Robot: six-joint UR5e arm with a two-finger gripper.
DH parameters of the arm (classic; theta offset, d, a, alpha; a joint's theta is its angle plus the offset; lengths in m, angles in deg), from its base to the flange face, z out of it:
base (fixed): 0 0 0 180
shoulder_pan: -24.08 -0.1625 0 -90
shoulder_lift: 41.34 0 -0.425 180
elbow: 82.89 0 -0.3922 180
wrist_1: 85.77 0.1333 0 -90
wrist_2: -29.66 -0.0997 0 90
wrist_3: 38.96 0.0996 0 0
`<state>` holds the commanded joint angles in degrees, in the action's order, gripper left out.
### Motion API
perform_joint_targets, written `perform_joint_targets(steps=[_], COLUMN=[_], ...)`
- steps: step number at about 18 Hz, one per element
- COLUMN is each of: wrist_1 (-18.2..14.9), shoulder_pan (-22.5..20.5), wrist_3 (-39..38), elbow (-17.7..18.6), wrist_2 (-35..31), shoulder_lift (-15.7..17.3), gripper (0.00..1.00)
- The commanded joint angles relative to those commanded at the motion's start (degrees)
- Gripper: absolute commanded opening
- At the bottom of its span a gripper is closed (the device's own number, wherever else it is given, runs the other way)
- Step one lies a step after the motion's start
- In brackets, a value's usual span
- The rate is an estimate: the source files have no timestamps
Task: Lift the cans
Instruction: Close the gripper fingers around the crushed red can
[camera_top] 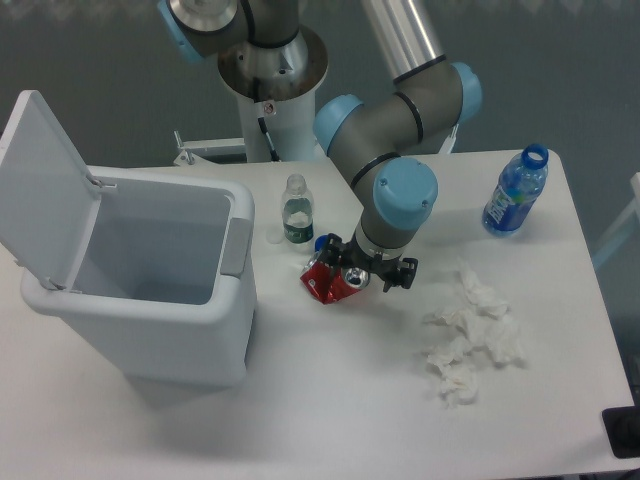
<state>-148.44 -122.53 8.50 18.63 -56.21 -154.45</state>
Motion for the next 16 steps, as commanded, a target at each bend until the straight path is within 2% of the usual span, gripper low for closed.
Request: perform_joint_targets(steps=[16], wrist_1=[-0.09], shoulder_pan=[-0.26], wrist_3=[0.35], elbow=[0.88], wrist_2=[-0.18], shoulder_lift=[-0.44], gripper=[0.98])
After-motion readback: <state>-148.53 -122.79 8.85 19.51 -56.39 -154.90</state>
